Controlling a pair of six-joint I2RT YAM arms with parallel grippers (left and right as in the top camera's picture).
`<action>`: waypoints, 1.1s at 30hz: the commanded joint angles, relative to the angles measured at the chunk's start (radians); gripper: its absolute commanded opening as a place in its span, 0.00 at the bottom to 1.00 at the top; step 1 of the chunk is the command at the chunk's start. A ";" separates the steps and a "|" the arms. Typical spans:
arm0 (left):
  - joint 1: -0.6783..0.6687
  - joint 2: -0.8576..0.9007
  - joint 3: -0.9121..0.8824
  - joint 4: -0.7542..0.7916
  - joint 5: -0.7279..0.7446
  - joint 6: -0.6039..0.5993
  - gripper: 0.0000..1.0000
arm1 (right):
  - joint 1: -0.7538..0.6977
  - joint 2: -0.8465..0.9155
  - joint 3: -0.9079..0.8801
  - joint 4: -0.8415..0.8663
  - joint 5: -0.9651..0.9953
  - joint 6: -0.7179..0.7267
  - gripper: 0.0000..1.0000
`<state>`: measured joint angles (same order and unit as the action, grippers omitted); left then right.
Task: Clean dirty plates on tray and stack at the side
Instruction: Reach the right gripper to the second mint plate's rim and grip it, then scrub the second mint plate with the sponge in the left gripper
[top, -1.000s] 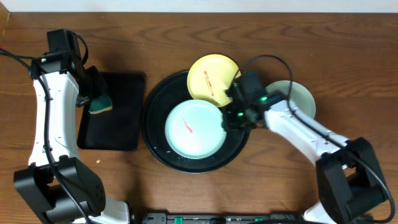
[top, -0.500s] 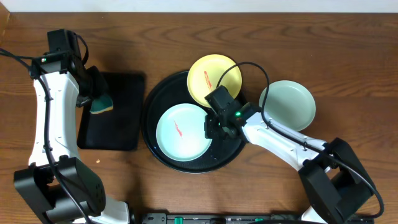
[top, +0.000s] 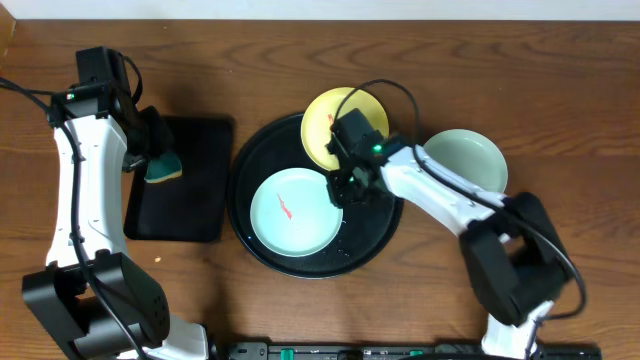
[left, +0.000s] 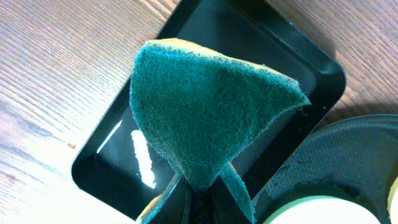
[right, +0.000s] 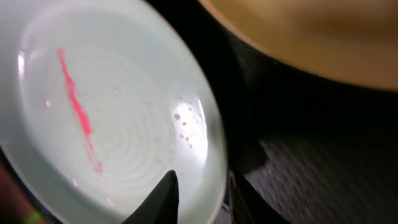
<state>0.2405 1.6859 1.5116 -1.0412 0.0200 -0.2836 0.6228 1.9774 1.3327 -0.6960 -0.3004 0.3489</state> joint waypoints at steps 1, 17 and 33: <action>-0.002 -0.018 0.004 -0.003 -0.002 0.018 0.07 | -0.005 0.053 0.042 -0.006 -0.048 -0.101 0.26; -0.046 -0.018 0.004 -0.006 -0.001 0.108 0.07 | -0.026 0.079 0.050 0.068 -0.036 -0.166 0.11; -0.260 -0.018 -0.089 -0.031 0.111 -0.005 0.08 | 0.012 0.082 0.044 0.020 0.089 0.213 0.01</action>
<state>0.0338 1.6852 1.4780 -1.0733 0.1089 -0.2218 0.6212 2.0396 1.3720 -0.6659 -0.2726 0.4740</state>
